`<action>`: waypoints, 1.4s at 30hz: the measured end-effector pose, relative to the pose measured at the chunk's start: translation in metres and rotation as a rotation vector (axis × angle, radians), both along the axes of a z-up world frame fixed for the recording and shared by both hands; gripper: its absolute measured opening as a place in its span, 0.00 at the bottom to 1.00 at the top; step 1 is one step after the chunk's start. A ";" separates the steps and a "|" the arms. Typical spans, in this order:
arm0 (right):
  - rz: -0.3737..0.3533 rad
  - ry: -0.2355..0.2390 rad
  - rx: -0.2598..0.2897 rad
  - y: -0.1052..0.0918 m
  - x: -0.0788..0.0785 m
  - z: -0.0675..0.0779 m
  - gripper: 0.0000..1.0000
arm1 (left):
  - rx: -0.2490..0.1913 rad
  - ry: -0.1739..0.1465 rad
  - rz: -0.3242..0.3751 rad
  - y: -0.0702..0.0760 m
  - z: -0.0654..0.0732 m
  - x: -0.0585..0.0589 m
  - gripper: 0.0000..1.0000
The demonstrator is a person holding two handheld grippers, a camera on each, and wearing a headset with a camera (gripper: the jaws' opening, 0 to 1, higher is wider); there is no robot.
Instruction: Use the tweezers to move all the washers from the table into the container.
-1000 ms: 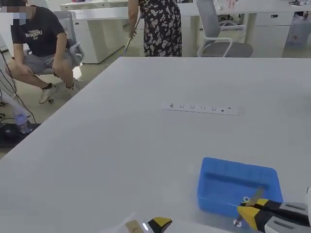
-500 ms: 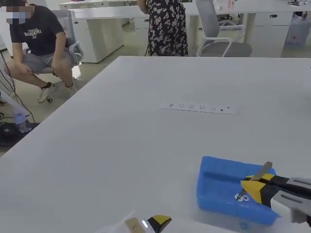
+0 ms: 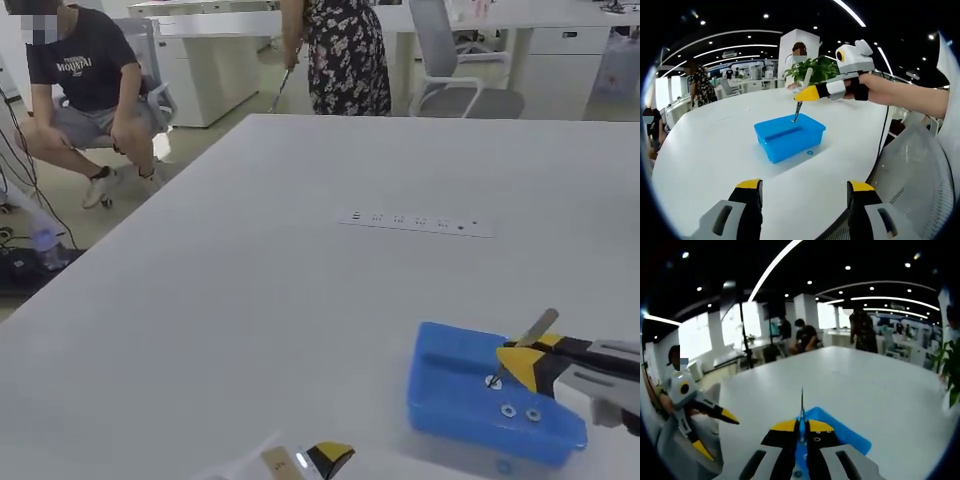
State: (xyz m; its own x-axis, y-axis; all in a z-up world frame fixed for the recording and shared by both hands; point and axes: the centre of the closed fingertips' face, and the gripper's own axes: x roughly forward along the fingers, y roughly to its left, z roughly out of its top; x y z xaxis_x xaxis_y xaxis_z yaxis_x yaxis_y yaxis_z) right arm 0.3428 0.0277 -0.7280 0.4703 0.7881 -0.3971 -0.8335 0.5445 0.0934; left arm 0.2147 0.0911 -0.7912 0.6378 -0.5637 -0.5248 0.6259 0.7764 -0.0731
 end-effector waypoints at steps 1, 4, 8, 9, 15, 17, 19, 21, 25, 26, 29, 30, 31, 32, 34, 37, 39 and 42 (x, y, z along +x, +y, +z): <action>0.001 0.000 -0.002 0.000 0.001 0.000 0.03 | 0.000 0.000 0.000 0.000 0.000 0.000 0.69; 0.003 0.004 -0.013 0.003 0.006 -0.004 0.03 | 0.003 0.000 -0.002 0.000 0.000 0.000 0.69; 0.004 0.015 -0.028 0.004 0.010 -0.013 0.03 | 0.005 0.002 -0.002 0.000 -0.001 -0.001 0.68; 0.002 0.019 -0.031 0.003 0.011 -0.016 0.03 | 0.004 0.002 -0.003 0.000 -0.001 0.000 0.68; 0.003 0.035 -0.064 0.003 0.015 -0.030 0.03 | 0.008 0.006 -0.006 0.000 -0.002 -0.001 0.68; 0.001 0.039 -0.070 0.003 0.016 -0.034 0.03 | 0.007 0.009 -0.007 -0.001 -0.002 -0.002 0.68; -0.002 0.047 -0.076 0.002 0.017 -0.038 0.03 | 0.008 0.009 -0.007 -0.001 -0.003 -0.002 0.68; -0.003 0.054 -0.081 0.001 0.018 -0.042 0.03 | 0.006 0.008 -0.007 -0.001 -0.002 -0.002 0.68; -0.002 0.060 -0.091 -0.001 0.019 -0.048 0.03 | 0.010 0.011 -0.013 -0.001 -0.003 -0.003 0.68; -0.002 0.061 -0.093 -0.001 0.020 -0.050 0.03 | 0.010 0.011 -0.012 -0.001 -0.003 -0.003 0.68; -0.003 0.069 -0.101 -0.003 0.021 -0.055 0.03 | 0.009 0.014 -0.011 -0.001 -0.003 -0.003 0.68; -0.004 0.071 -0.103 -0.003 0.021 -0.056 0.03 | 0.008 0.012 -0.010 -0.001 -0.003 -0.003 0.68; -0.004 0.073 -0.106 -0.003 0.022 -0.058 0.03 | 0.009 0.013 -0.008 -0.001 -0.003 -0.002 0.68; -0.004 0.076 -0.105 -0.003 0.022 -0.059 0.03 | 0.009 0.014 -0.007 -0.001 -0.003 -0.003 0.68; -0.002 0.081 -0.107 -0.002 0.023 -0.062 0.03 | 0.011 0.015 -0.007 0.000 -0.004 -0.003 0.68; 0.003 0.081 -0.118 0.000 0.023 -0.065 0.03 | 0.011 0.018 -0.009 0.000 -0.004 -0.003 0.68; 0.008 0.084 -0.117 0.002 0.023 -0.067 0.03 | 0.011 0.017 -0.007 0.000 -0.004 -0.003 0.68; 0.021 0.087 -0.124 0.005 0.023 -0.070 0.03 | 0.015 0.023 -0.007 0.001 -0.005 -0.003 0.68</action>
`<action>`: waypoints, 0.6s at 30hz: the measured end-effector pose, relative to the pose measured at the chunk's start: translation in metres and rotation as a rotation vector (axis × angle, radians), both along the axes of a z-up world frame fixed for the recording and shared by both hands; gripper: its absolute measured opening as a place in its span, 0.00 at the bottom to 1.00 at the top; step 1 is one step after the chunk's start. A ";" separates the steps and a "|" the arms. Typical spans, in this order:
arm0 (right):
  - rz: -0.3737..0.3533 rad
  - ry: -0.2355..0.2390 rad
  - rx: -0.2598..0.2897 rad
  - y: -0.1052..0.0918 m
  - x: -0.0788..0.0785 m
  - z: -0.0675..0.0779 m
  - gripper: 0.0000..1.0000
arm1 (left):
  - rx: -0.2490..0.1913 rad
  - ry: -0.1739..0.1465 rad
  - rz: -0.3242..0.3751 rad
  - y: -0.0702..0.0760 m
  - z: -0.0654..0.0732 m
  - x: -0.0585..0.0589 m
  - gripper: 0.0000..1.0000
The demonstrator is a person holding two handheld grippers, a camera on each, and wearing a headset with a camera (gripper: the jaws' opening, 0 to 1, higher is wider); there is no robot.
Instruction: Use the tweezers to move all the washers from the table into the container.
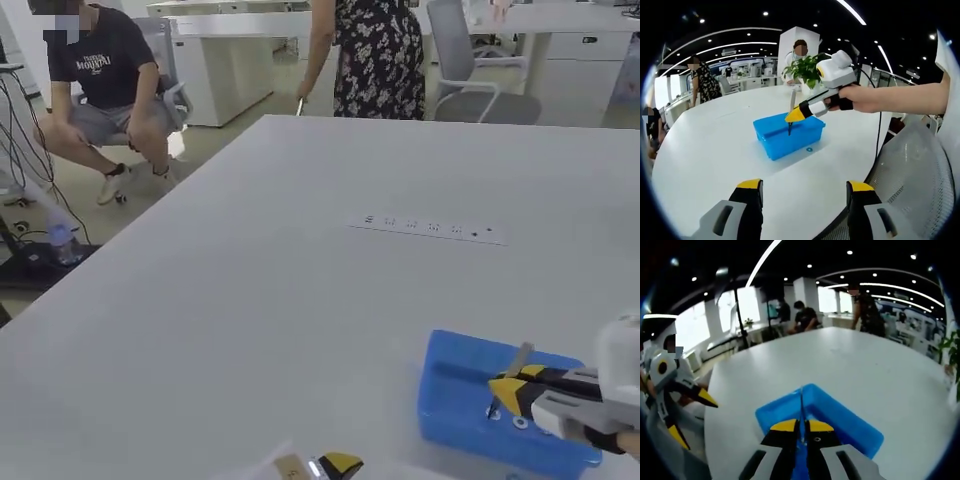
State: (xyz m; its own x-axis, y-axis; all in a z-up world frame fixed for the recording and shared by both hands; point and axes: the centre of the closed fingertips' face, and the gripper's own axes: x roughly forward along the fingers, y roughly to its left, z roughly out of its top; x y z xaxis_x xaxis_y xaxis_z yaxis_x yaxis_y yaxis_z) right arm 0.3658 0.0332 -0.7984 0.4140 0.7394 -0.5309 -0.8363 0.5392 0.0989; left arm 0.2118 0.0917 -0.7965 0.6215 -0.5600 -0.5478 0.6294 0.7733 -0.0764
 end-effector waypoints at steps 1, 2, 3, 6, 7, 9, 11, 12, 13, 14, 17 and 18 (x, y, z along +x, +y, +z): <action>0.004 0.000 -0.002 0.001 0.000 -0.001 0.03 | 0.001 -0.001 -0.001 0.000 0.000 0.000 0.68; 0.007 0.001 -0.002 0.002 0.001 -0.002 0.03 | 0.001 0.001 -0.002 0.000 0.000 0.000 0.67; 0.010 0.004 0.002 0.004 0.001 -0.002 0.03 | 0.002 0.003 -0.002 0.000 -0.001 0.000 0.67; 0.026 0.006 0.004 0.011 0.001 -0.003 0.03 | 0.003 0.003 0.000 0.000 -0.001 0.000 0.67; 0.030 0.005 0.003 0.013 0.001 -0.004 0.03 | 0.002 0.004 0.001 0.001 -0.001 0.000 0.67; 0.047 0.000 -0.001 0.018 0.000 -0.005 0.03 | 0.005 0.005 0.003 0.001 -0.001 0.000 0.67; 0.058 0.005 -0.005 0.021 0.000 -0.007 0.03 | 0.005 0.007 0.004 0.001 -0.002 0.000 0.67; 0.063 0.006 -0.004 0.023 0.000 -0.007 0.03 | 0.006 0.007 0.005 0.001 -0.002 0.000 0.67; 0.069 0.007 -0.006 0.024 0.000 -0.008 0.03 | 0.006 0.008 0.005 0.002 -0.002 0.000 0.67; 0.074 0.006 -0.008 0.026 0.000 -0.008 0.03 | 0.005 0.009 0.005 0.001 -0.002 0.000 0.67; 0.087 0.006 -0.009 0.030 -0.001 -0.009 0.03 | 0.009 0.010 0.006 0.002 -0.003 0.000 0.67; 0.089 0.008 -0.011 0.031 -0.002 -0.009 0.03 | 0.009 0.011 0.005 0.002 -0.003 0.000 0.67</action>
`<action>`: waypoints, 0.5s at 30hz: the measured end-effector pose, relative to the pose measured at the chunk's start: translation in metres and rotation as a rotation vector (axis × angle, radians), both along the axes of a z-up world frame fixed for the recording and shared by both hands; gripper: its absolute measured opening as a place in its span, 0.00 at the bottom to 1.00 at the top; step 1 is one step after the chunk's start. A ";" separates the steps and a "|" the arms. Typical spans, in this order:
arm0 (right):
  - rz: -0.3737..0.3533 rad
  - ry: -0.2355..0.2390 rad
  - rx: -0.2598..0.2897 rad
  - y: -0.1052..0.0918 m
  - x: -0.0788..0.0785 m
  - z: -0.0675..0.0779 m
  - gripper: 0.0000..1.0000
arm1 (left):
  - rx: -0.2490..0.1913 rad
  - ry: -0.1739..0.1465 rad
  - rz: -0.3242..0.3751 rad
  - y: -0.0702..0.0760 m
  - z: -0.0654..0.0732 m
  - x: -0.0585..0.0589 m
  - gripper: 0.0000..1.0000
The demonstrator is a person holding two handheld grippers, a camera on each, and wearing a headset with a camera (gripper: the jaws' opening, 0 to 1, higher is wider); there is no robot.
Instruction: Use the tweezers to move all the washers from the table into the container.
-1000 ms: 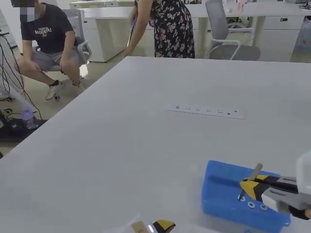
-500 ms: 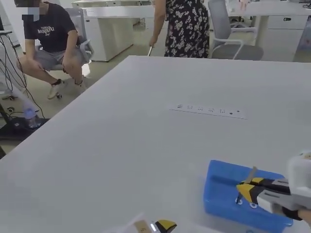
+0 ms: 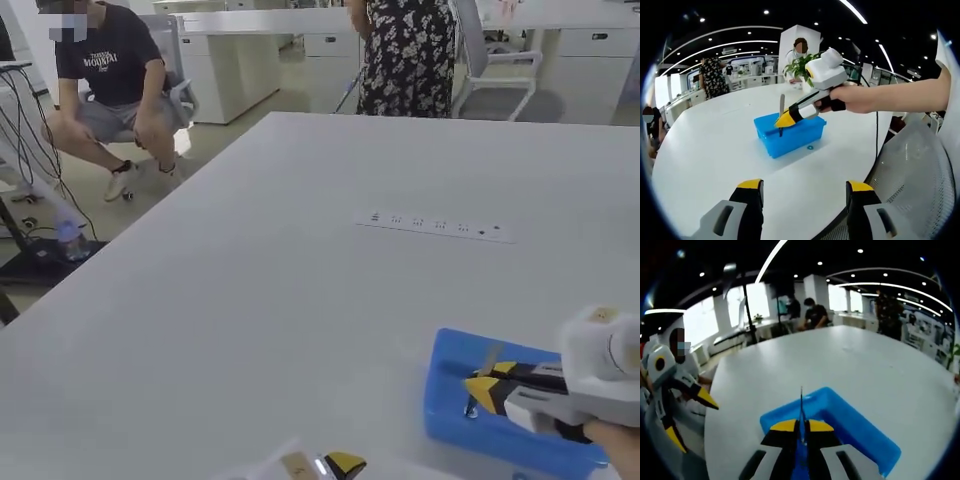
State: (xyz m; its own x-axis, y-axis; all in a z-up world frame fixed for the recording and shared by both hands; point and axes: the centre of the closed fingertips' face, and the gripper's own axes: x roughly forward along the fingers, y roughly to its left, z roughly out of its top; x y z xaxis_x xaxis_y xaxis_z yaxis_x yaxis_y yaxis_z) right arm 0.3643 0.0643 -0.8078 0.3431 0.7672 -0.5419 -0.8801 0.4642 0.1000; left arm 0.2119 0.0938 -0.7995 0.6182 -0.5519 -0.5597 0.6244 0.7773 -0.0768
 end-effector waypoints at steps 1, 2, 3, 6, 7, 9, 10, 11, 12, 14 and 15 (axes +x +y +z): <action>0.006 -0.001 -0.001 0.002 -0.002 0.000 0.03 | 0.001 0.000 -0.001 0.000 0.000 0.000 0.67; 0.008 -0.002 -0.001 0.003 -0.002 0.000 0.03 | 0.002 0.000 -0.001 0.000 0.000 0.000 0.67; 0.013 -0.004 0.002 0.004 -0.002 0.000 0.03 | 0.004 0.001 -0.001 0.000 -0.001 0.000 0.67; 0.014 -0.009 0.002 0.003 -0.001 0.000 0.03 | 0.006 0.003 -0.001 0.000 -0.001 0.000 0.67; 0.014 -0.008 0.003 0.003 0.000 -0.001 0.03 | 0.006 0.004 -0.001 0.000 -0.001 0.000 0.67; 0.015 -0.007 0.003 0.002 0.001 -0.001 0.03 | 0.007 0.004 -0.002 -0.001 -0.001 -0.001 0.67; 0.014 -0.005 0.004 0.002 0.001 -0.001 0.03 | 0.007 0.005 -0.002 -0.001 -0.001 -0.001 0.67; 0.014 -0.006 0.004 0.002 0.000 -0.001 0.03 | 0.006 0.005 -0.003 -0.001 -0.001 -0.001 0.67; 0.011 -0.012 -0.002 0.000 0.001 -0.001 0.04 | 0.007 0.006 -0.004 -0.001 -0.001 -0.001 0.66; 0.012 -0.022 -0.005 -0.001 -0.001 0.001 0.04 | 0.007 0.011 -0.007 -0.002 -0.002 -0.001 0.66; 0.010 -0.022 -0.001 -0.001 -0.001 0.003 0.04 | 0.010 0.011 -0.007 -0.002 -0.002 -0.002 0.66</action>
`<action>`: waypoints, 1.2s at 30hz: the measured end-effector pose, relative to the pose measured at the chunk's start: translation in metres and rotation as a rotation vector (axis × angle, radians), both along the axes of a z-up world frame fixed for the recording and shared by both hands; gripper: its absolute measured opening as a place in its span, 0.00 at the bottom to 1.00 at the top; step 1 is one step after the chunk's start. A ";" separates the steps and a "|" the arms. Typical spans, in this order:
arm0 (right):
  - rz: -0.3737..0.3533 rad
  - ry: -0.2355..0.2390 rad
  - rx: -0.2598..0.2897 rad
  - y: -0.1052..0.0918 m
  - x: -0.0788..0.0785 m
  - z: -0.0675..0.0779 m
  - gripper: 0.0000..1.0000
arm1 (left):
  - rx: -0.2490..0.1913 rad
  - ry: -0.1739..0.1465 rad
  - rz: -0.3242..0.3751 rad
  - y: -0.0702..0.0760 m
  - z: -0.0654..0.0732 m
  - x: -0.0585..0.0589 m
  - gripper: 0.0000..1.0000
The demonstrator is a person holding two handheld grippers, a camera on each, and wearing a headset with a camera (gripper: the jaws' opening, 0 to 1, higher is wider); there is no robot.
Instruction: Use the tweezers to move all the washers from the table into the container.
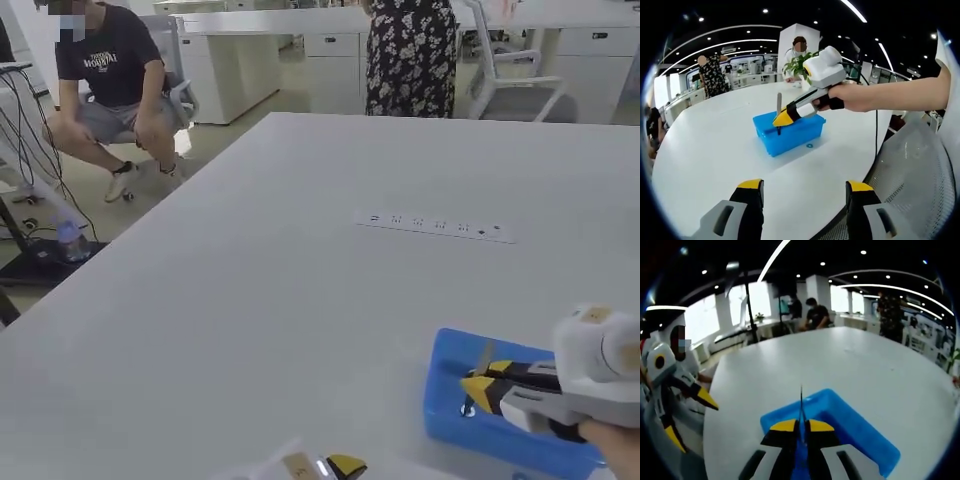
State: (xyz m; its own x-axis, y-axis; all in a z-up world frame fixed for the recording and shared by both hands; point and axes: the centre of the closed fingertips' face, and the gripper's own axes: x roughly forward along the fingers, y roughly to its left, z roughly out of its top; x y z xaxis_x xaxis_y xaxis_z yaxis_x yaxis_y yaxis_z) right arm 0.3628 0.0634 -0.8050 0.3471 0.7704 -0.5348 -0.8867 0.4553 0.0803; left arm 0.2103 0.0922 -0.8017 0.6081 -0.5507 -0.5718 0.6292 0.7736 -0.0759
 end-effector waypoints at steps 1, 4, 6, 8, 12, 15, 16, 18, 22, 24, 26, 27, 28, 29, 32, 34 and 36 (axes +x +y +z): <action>-0.001 -0.002 0.005 0.000 -0.001 0.002 0.04 | 0.000 -0.002 0.001 0.000 0.000 0.000 0.66; -0.004 -0.011 0.009 -0.002 -0.002 0.007 0.04 | -0.004 0.000 0.004 0.000 0.000 0.000 0.66; -0.004 -0.017 0.020 -0.002 -0.003 0.012 0.04 | -0.002 -0.001 0.002 0.000 0.000 0.000 0.66; -0.002 -0.026 0.027 -0.003 -0.005 0.018 0.04 | -0.002 0.001 0.001 0.000 0.000 0.000 0.66; -0.014 -0.043 0.049 -0.007 -0.009 0.030 0.04 | -0.004 0.000 0.001 0.000 0.000 0.000 0.66; -0.025 -0.050 0.063 -0.011 -0.012 0.037 0.04 | 0.000 0.003 -0.002 0.000 0.000 0.000 0.66; -0.026 -0.054 0.067 -0.012 -0.014 0.040 0.04 | -0.001 0.002 -0.004 -0.001 0.000 0.000 0.66; -0.031 -0.060 0.072 -0.013 -0.015 0.044 0.04 | -0.004 0.000 -0.003 -0.001 0.001 0.000 0.66; -0.040 -0.077 0.091 -0.017 -0.019 0.055 0.04 | -0.001 0.003 -0.007 -0.001 0.000 0.000 0.66; -0.046 -0.087 0.103 -0.019 -0.021 0.060 0.04 | 0.000 0.003 -0.009 -0.001 0.000 -0.001 0.66; -0.050 -0.090 0.114 -0.020 -0.024 0.064 0.04 | 0.003 0.005 -0.010 -0.001 -0.001 -0.001 0.66; -0.052 -0.088 0.120 -0.021 -0.025 0.065 0.04 | 0.002 0.005 -0.011 -0.001 -0.001 -0.001 0.66; -0.054 -0.084 0.128 -0.021 -0.027 0.067 0.04 | 0.001 0.004 -0.011 -0.001 -0.001 -0.001 0.66; -0.053 -0.081 0.132 -0.022 -0.029 0.067 0.04 | -0.001 0.004 -0.012 -0.001 -0.001 -0.001 0.66; -0.051 -0.068 0.131 -0.024 -0.034 0.064 0.04 | -0.005 0.003 -0.013 -0.002 0.000 -0.001 0.66; -0.053 -0.063 0.127 -0.025 -0.037 0.062 0.04 | -0.001 0.008 -0.017 -0.002 -0.001 -0.001 0.66; -0.054 -0.062 0.124 -0.027 -0.040 0.060 0.04 | 0.001 0.005 -0.021 -0.003 -0.001 -0.001 0.66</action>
